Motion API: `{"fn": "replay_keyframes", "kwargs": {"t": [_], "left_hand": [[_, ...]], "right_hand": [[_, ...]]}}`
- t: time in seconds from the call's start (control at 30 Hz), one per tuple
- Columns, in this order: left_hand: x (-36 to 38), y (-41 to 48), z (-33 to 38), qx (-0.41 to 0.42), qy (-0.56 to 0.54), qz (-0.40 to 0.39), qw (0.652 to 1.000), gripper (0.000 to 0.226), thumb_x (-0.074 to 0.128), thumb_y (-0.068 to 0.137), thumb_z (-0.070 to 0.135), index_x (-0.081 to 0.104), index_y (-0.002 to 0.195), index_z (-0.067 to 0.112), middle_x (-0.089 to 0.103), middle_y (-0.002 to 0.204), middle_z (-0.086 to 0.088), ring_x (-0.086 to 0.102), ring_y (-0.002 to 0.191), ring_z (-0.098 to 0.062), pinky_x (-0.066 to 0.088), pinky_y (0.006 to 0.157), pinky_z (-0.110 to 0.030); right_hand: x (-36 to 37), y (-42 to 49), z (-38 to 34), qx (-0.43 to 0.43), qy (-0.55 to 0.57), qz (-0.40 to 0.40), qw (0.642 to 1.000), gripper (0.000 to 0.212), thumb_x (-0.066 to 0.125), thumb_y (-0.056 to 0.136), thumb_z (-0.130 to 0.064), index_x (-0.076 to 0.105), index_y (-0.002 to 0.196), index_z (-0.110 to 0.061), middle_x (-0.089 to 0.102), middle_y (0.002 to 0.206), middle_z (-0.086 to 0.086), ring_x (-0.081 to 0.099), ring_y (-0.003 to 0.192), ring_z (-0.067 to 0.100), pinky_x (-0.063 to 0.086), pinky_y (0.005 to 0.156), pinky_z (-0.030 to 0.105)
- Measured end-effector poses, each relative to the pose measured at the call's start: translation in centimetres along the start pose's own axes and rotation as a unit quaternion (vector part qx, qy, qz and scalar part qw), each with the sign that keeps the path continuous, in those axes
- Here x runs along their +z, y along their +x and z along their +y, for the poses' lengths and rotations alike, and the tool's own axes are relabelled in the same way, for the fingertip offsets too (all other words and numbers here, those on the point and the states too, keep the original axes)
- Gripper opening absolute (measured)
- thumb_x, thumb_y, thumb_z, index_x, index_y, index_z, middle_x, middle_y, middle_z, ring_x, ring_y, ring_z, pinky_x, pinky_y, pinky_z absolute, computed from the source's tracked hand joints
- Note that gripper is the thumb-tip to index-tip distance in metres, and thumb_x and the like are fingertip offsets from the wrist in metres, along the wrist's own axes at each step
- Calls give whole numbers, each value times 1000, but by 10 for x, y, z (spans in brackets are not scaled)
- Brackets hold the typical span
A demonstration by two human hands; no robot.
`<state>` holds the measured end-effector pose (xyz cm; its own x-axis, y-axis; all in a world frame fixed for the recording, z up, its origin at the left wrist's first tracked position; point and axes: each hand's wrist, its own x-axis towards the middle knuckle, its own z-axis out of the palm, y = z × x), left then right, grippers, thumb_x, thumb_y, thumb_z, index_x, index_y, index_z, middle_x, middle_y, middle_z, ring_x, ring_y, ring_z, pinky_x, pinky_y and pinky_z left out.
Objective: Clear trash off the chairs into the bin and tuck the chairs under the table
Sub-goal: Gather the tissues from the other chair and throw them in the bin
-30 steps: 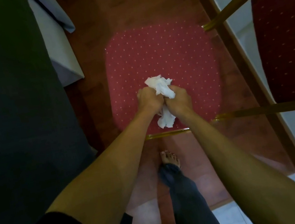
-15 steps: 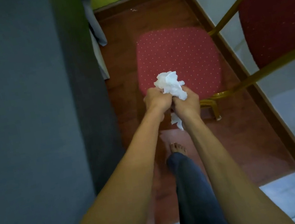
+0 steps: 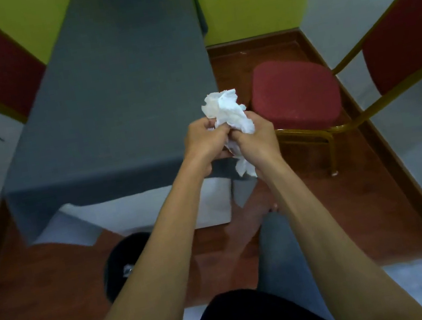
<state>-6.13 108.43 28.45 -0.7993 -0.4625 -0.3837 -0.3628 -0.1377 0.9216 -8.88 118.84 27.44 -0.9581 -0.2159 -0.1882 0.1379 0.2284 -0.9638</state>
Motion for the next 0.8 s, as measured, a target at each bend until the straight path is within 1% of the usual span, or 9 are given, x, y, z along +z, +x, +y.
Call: {"fn": "replay_keyframes", "kwargs": {"t": [0.1, 0.13, 0.23, 0.33, 0.43, 0.53, 0.6, 0.67, 0.8], "left_hand": [[-59, -28, -13, -12, -30, 57, 998, 12, 69, 87, 10, 69, 97, 5, 76, 96, -15, 77, 81, -29, 65, 63, -45], [-77, -34, -19, -17, -39, 72, 997, 10, 68, 87, 10, 69, 96, 6, 76, 96, -15, 77, 79, -29, 65, 62, -44], [-128, -44, -47, -41, -56, 103, 992, 13, 66, 86, 8, 71, 98, 12, 76, 97, -11, 76, 81, -25, 63, 59, -37], [-169, -46, -91, -92, -83, 142, 982, 20, 63, 86, 7, 71, 104, 11, 75, 100, -13, 75, 81, -26, 62, 59, -37], [-200, -45, -134, -138, -80, 199, 967, 22, 61, 83, 10, 71, 103, 9, 77, 93, -13, 76, 80, -27, 64, 63, -40], [-230, -46, -169, -188, -91, 243, 947, 20, 59, 85, 10, 71, 101, 9, 77, 94, -14, 76, 82, -27, 65, 70, -42], [-252, -53, -196, -228, -91, 270, 931, 21, 61, 83, 15, 72, 99, 11, 77, 91, -12, 76, 81, -28, 64, 74, -50], [-271, -58, -223, -258, -105, 270, 922, 25, 63, 82, 19, 74, 103, 13, 78, 93, -9, 76, 87, -28, 62, 79, -54], [-293, -61, -279, -289, -112, 273, 911, 12, 65, 85, 16, 73, 94, 17, 76, 97, -8, 74, 95, -26, 60, 88, -52]], "right_hand": [[51, -33, -4, 2, -12, -70, 997, 22, 69, 79, -18, 74, 99, -26, 78, 86, -5, 75, 78, 9, 64, 68, 29], [67, -41, -4, -1, -28, -92, 995, 23, 67, 78, -19, 74, 100, -26, 77, 86, -6, 74, 78, 9, 63, 67, 28], [107, -60, 6, 4, -88, -156, 984, 26, 66, 76, -25, 72, 100, -29, 77, 88, -7, 74, 85, 13, 63, 75, 36], [145, -70, 30, 10, -131, -236, 963, 20, 69, 83, -21, 73, 102, -27, 77, 91, -4, 73, 86, 15, 61, 73, 34], [185, -76, 57, 31, -165, -302, 938, 22, 71, 87, -19, 72, 108, -24, 76, 100, -1, 70, 88, 15, 54, 68, 24], [223, -77, 80, 54, -204, -369, 905, 28, 72, 88, -19, 71, 116, -23, 75, 103, -3, 69, 93, 16, 51, 68, 19], [245, -81, 96, 62, -246, -425, 869, 35, 71, 88, -13, 71, 122, -21, 73, 107, -3, 67, 95, 15, 49, 69, 13], [267, -85, 118, 56, -299, -471, 828, 39, 70, 86, -14, 71, 125, -20, 74, 114, -2, 69, 101, 18, 51, 77, 17], [309, -95, 170, 57, -362, -500, 785, 29, 68, 87, -24, 74, 116, -25, 77, 107, -4, 69, 91, 12, 40, 61, 6]]}}
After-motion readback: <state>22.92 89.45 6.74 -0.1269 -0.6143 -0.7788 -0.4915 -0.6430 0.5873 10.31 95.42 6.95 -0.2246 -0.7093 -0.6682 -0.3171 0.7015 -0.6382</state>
